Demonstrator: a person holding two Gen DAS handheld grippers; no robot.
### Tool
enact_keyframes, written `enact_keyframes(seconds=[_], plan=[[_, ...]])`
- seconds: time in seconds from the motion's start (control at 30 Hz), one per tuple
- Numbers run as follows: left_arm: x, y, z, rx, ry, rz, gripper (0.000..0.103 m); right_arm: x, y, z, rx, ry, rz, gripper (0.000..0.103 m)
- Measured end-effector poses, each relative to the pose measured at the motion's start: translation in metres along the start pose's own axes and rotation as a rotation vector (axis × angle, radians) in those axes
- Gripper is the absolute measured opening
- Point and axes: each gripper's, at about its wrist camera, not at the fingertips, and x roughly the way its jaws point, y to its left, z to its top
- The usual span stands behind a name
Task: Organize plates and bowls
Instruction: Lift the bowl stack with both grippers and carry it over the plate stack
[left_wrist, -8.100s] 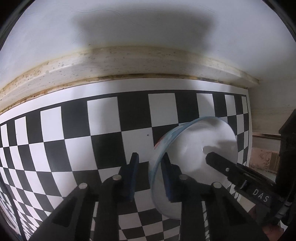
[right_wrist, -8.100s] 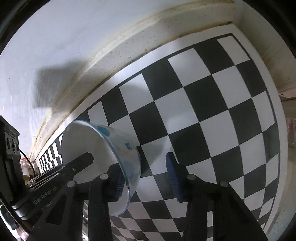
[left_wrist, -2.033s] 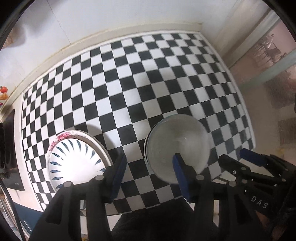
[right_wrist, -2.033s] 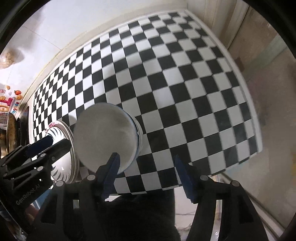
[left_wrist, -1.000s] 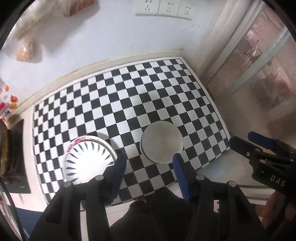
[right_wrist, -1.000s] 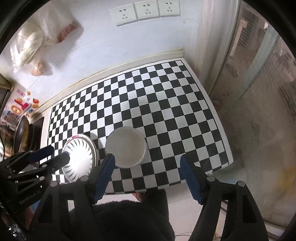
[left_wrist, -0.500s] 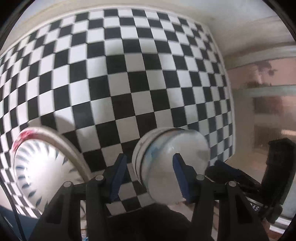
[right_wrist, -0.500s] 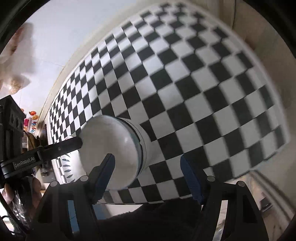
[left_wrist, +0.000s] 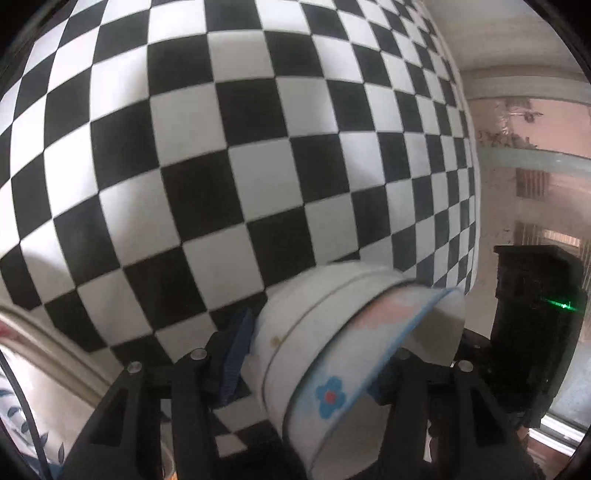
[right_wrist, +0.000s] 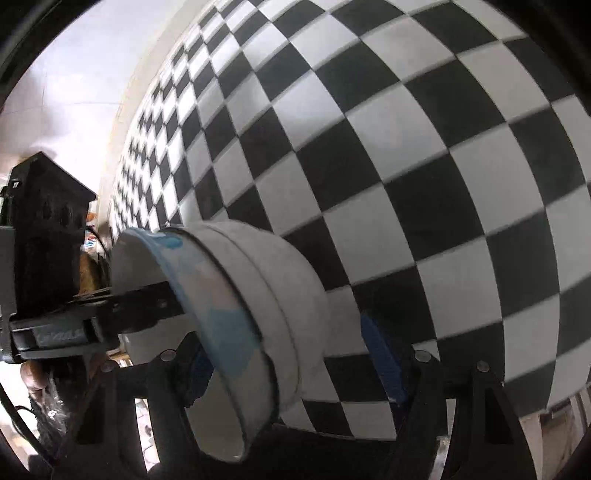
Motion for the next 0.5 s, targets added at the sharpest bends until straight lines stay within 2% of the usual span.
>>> enact_keyframes(seconds=[0.03, 0.07, 0.1, 0.5], plan=[[0.001, 0.0, 0.0, -0.001, -0.001, -0.007, 0.051, 0.001, -0.001, 0.001, -0.004, 0.001, 0.002, 0.075], [0.001, 0.001, 0.001, 0.001, -0.001, -0.01, 0.051, 0.003, 0.005, 0.003, -0.007, 0.008, 0.017, 0.06], [0.0, 0.001, 0.001, 0.005, -0.003, -0.007, 0.05, 0.005, 0.006, 0.005, -0.005, 0.013, 0.028, 0.058], [-0.009, 0.007, -0.001, -0.05, -0.034, -0.014, 0.05, 0.003, 0.021, 0.013, -0.033, 0.01, 0.045, 0.057]])
